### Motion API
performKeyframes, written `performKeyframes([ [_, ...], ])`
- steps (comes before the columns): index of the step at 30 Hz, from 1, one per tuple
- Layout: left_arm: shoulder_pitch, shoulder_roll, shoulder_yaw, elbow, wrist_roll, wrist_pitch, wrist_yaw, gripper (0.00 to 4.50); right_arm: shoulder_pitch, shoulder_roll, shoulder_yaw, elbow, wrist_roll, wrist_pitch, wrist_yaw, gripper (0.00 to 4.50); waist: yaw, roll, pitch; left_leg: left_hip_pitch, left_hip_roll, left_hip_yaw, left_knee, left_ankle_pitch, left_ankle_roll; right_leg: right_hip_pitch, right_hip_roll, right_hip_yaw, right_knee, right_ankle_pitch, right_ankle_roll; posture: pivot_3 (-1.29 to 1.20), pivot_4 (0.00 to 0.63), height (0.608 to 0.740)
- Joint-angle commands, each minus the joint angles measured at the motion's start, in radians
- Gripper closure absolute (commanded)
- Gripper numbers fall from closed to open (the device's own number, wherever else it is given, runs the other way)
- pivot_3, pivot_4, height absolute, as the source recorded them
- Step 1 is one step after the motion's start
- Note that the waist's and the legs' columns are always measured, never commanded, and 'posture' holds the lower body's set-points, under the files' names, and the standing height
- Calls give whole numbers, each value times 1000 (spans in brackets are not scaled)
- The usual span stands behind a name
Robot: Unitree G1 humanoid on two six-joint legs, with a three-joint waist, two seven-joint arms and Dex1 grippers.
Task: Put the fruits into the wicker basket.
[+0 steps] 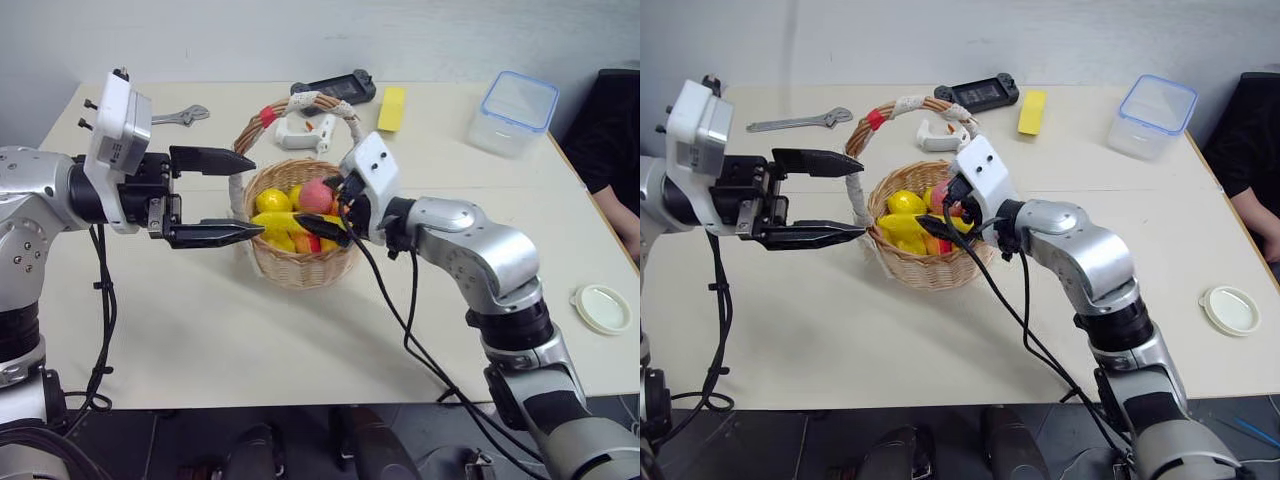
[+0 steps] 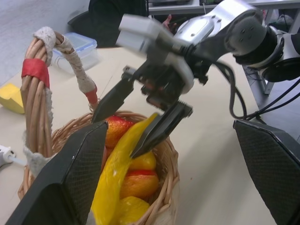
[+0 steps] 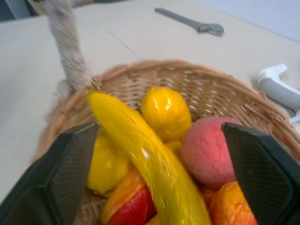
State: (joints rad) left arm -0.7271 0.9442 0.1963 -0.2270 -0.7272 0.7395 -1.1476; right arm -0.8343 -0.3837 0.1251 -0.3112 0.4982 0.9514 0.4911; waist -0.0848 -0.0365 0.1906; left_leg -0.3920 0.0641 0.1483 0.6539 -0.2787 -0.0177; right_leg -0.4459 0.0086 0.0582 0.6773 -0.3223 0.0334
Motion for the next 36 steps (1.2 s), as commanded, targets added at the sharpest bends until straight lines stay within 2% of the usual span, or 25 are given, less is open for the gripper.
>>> performKeyframes([
  [1, -9, 20, 32, -15, -16, -12, 0, 0, 19, -38, -165, -133, 107, 97, -15, 271, 1, 0, 0, 0, 0, 0, 0, 0, 0, 0, 0, 0, 0, 0, 0, 0, 150, 740],
  [4, -23, 12, 19, -4, -9, -19, 3, 0, 76, -91, -266, -167, 129, 151, -43, 271, 1, -1, 0, 1, 0, 0, 0, 0, 0, 1, 0, 0, 0, 0, 0, 0, 150, 740],
  [8, -35, 3, 12, 6, -7, -24, 4, 0, 89, -83, -285, -132, 113, 138, -87, 271, -9, -1, 0, 1, 0, 1, 0, 0, 0, 1, 0, 1, 0, 0, 0, 0, 150, 740],
  [12, -49, -15, -4, 16, 0, -37, 7, 0, 16, -7, -179, 64, -2, -27, -107, 271, -28, -1, 0, 3, 0, 1, -1, 3, -2, 1, 1, 1, 3, 0, 0, 0, 150, 740],
  [21, -54, -26, -3, 15, 3, -49, 13, 0, -145, 112, -125, 507, -156, -319, -97, 271, -29, -1, 0, 4, -1, 0, -3, 6, -3, 1, 1, 1, 5, 1, -1, 0, 150, 740],
  [25, -46, -24, 3, 4, 1, -53, 20, 0, -145, 136, -104, 558, -194, -402, -66, 1093, -29, -1, 0, 4, -1, 0, -4, 6, -3, 0, 1, 1, 3, 1, -1, 0, 150, 740],
  [28, -37, -22, 11, 0, 2, -57, 27, 0, -121, 144, -94, 524, -192, -413, -44, 2013, -29, -1, 0, 4, -1, 0, -5, 6, -3, 0, 1, 1, 3, 0, -2, 0, 150, 740],
  [34, -38, -26, 7, 14, 7, -71, 32, 0, -93, 141, -114, 480, -197, -423, -37, 4146, -28, -1, 0, 4, 0, 0, -3, 6, -3, 0, 1, 1, 4, 0, -2, 0, 150, 740],
  [36, -40, -33, 9, 11, -7, -75, 23, 0, -77, 122, -136, 444, -192, -441, -28, 4283, -28, -1, 0, 4, -1, 0, -3, 6, -3, 0, 1, 1, 5, 0, -2, 0, 150, 740],
])
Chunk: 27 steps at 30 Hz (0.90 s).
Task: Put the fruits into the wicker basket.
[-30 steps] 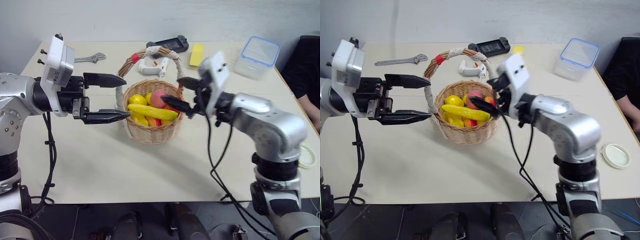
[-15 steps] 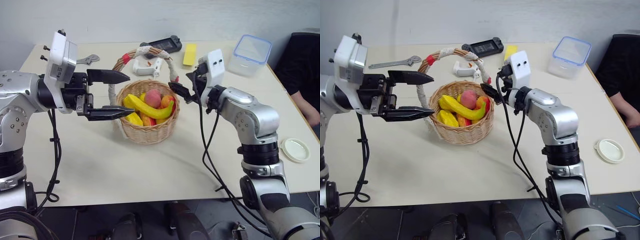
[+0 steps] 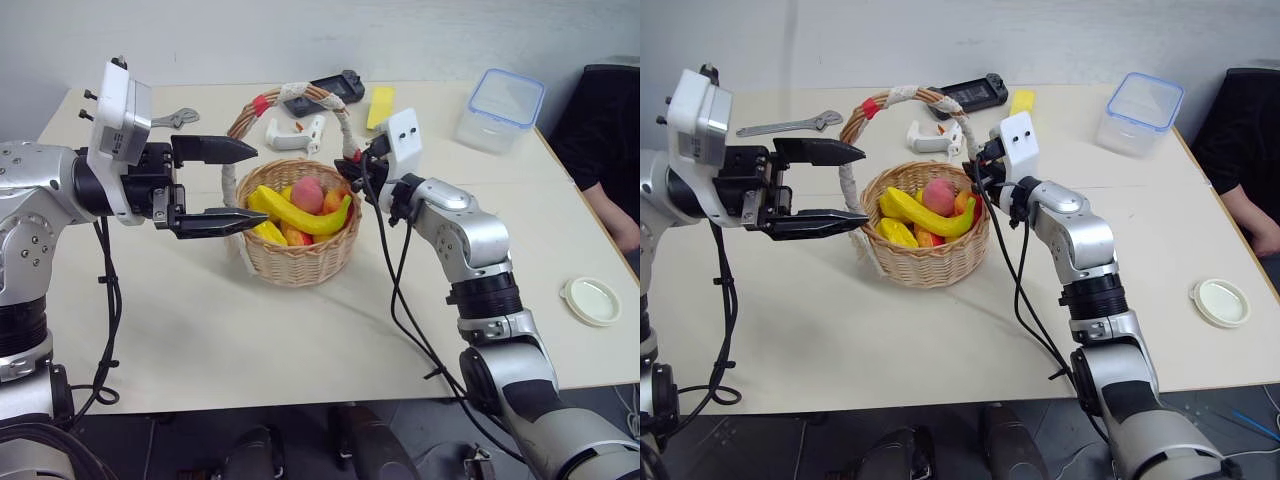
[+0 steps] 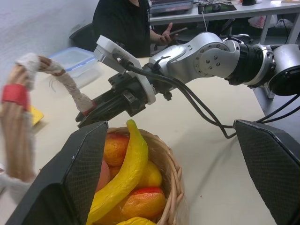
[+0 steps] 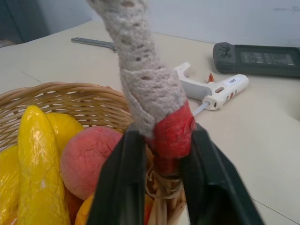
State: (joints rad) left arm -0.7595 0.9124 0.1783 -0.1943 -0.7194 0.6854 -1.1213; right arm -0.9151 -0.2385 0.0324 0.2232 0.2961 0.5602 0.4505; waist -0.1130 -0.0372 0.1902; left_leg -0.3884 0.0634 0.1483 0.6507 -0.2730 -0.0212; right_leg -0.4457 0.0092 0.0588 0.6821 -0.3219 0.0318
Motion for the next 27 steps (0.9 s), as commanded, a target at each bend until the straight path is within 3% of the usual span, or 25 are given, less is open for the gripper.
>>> performKeyframes([
  [1, -7, -5, 31, -24, -25, -23, -6, 0, 16, -39, -64, -119, 23, -51, 21, 4283, 2, 0, 0, 0, 0, 0, 0, 0, 0, 0, 0, 0, 0, 0, 0, 0, 150, 740],
  [5, -10, -11, 30, -21, -37, -23, -14, 0, 63, -138, -161, -246, 77, -20, 48, 4283, 7, 0, 0, -1, 0, -1, -1, 0, 0, 0, 0, 0, -2, 0, 0, 0, 150, 740],
  [9, -11, -20, 22, -10, -43, -27, -28, 0, 157, -309, -276, -355, 100, 25, 78, 4283, 19, 0, 0, -1, 0, -1, -1, -1, 0, 0, 0, -1, -3, 0, 0, 0, 150, 740],
  [14, -12, -44, 9, 11, -28, -44, -38, 0, 318, -482, -426, -364, 107, 26, 112, 4283, 30, 0, 0, -1, 0, -1, -2, -1, 0, 0, 0, -1, -5, 0, 0, 0, 150, 740],
  [23, -40, -84, -32, 93, 7, -73, -56, 0, 509, -505, -543, -230, 96, -82, 118, 4283, 15, 0, 0, 2, 0, 0, -1, 3, -2, 1, 1, 1, 0, 0, 0, 0, 150, 740],
  [27, -49, -98, -38, 109, 8, -79, -71, 0, 555, -517, -599, -222, 158, -58, 146, 3026, 15, 0, 0, 3, -1, 0, -1, 4, -2, 1, 1, 1, 2, 0, 1, 0, 150, 740],
])
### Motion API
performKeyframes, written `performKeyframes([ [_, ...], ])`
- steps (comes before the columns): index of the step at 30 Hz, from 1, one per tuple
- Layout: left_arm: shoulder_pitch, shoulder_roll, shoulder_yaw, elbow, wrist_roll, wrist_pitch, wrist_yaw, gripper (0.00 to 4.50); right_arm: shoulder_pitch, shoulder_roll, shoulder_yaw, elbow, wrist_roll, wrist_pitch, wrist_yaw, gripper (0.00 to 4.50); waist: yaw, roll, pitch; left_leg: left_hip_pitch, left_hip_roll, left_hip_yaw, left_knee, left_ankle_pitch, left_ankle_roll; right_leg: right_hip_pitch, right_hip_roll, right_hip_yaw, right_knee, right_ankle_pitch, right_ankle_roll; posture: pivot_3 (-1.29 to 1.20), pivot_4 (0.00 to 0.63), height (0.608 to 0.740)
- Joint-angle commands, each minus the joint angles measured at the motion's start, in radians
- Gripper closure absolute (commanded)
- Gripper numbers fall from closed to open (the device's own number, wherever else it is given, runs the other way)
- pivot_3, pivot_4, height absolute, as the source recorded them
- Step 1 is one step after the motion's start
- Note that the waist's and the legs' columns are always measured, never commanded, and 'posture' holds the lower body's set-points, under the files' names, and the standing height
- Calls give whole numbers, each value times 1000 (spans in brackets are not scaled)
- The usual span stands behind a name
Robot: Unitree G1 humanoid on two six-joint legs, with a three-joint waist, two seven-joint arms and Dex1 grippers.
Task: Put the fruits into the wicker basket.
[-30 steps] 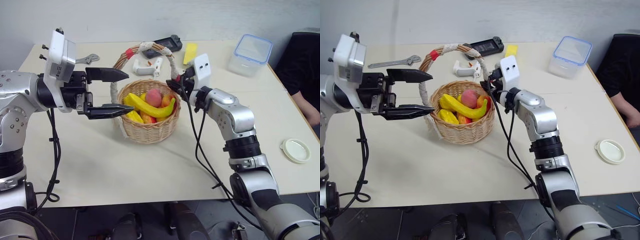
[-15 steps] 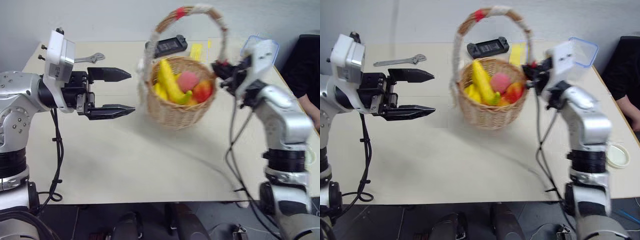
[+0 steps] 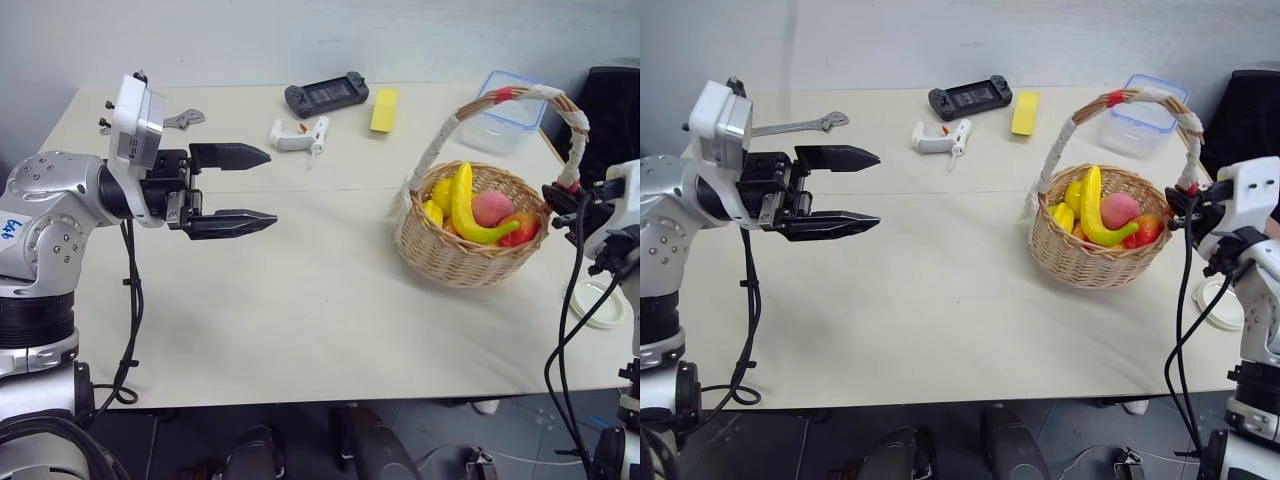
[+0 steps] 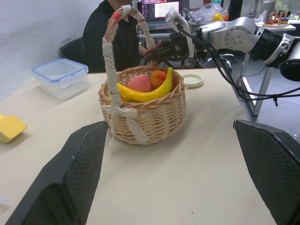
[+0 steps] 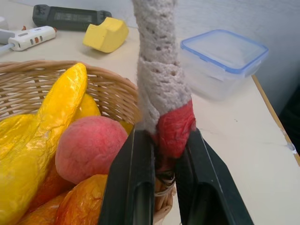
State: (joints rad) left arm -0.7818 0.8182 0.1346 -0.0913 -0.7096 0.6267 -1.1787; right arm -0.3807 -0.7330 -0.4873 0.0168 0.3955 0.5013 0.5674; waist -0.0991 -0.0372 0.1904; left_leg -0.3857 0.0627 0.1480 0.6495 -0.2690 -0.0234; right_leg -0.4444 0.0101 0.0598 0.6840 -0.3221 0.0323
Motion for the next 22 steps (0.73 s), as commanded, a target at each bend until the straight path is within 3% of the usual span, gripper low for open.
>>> performKeyframes([
  [1, -30, -8, 4, 9, -4, -21, -18, 0, 47, -36, -94, -30, 80, 17, 55, 2654, 3, 0, 0, 0, 0, 0, 0, 0, 0, 0, 0, 0, 0, 0, 0, 0, 150, 740],
  [5, -35, -16, 5, 17, -8, -19, -37, 0, 223, -124, -197, -137, 168, 84, 211, 1266, 16, 0, 0, 0, -1, -2, 0, 1, 0, 0, 0, 0, 1, 0, 0, 0, 150, 740],
  [9, -53, -21, -7, 57, 9, -34, -60, 0, 403, -268, -425, -152, 260, 200, 408, 41, 23, 1, 0, 0, -1, -2, -1, 0, 0, 1, 0, 0, -1, 0, 1, 0, 150, 740],
  [13, -57, -16, -18, 83, 25, -49, -88, 0, 536, -418, -650, -72, 320, 347, 633, 41, 14, 0, 1, 2, -2, -3, -2, 1, 2, 7, 0, -1, -7, 0, 2, 0, 150, 740],
  [15, -60, -16, -21, 94, 30, -55, -95, 0, 554, -455, -712, -48, 333, 372, 687, 41, 9, -3, 3, 11, 0, -3, -4, 0, 3, 18, 1, -1, -13, 0, 3, 0, 150, 740],
  [17, -65, -22, -23, 97, 30, -53, -95, 0, 539, -468, -728, -46, 346, 386, 690, 41, 1, -4, 3, 19, 2, -4, -6, -5, 10, 28, 3, -2, -22, 2, 5, 0, 150, 740],
  [22, -55, -39, -22, 90, 28, -56, -92, 0, 530, -435, -694, -129, 367, 412, 659, 41, -3, -6, 4, 19, 0, -4, -4, -6, 15, 31, 0, -2, -26, 6, 9, 0, 150, 740],
])
